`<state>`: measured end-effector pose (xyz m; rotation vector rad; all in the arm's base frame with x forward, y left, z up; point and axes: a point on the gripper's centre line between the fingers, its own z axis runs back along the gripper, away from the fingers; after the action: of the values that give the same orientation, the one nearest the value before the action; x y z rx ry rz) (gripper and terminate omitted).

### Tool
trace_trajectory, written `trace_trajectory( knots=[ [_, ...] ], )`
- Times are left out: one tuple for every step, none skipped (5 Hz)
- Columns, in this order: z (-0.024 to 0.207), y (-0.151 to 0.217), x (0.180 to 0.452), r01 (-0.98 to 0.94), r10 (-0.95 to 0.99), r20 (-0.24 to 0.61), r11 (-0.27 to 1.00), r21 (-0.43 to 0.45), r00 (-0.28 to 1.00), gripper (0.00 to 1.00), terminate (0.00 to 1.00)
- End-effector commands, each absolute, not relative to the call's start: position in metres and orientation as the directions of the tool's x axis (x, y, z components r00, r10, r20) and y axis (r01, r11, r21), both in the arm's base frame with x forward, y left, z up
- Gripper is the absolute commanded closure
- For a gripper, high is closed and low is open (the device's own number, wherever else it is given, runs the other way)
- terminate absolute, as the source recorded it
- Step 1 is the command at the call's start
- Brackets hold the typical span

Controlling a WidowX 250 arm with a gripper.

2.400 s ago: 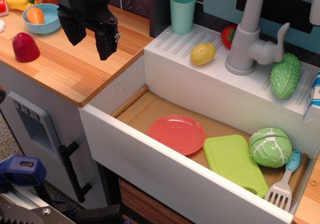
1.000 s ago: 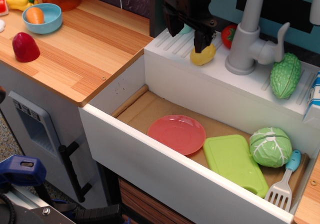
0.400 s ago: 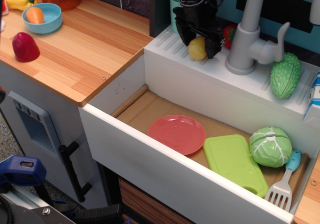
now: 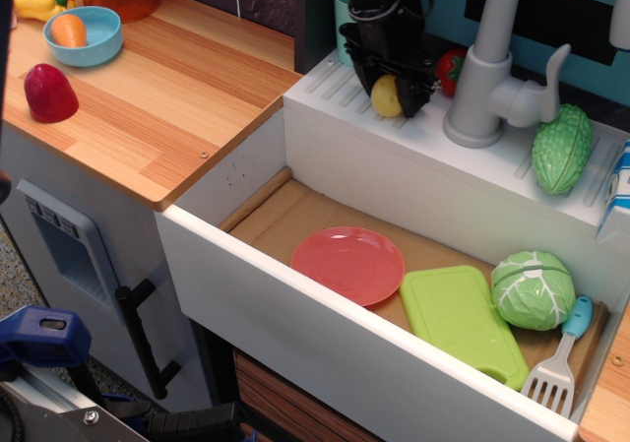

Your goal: Put potato on plate

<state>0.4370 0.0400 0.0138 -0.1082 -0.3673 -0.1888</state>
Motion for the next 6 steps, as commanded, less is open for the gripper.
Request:
trace_trajectory(
  knots=[
    [0.038, 0.042, 0.433, 0.148, -0.123, 0.355, 0.988, -0.044, 0.927, 1.0, 0.0],
    [0.064, 0.03, 0.399, 0.039, -0.035, 0.273, 0.999, -0.01, 0.961, 1.0, 0.0],
    [0.066, 0.017, 0.359, -0.068, 0.061, 0.254, 0.998, 0.015, 0.965, 1.0, 0.0],
    [0.037, 0.025, 0.335, -0.089, 0.095, 0.29, 0.995, -0.036, 0.952, 1.0, 0.0],
    [0.021, 0.022, 0.339, -0.099, 0.128, 0.332, 0.99, -0.103, 0.935, 1.0, 0.0],
    [0.011, 0.023, 0.344, -0.082, 0.159, 0.403, 0.976, -0.203, 0.901, 1.0, 0.0]
  ],
)
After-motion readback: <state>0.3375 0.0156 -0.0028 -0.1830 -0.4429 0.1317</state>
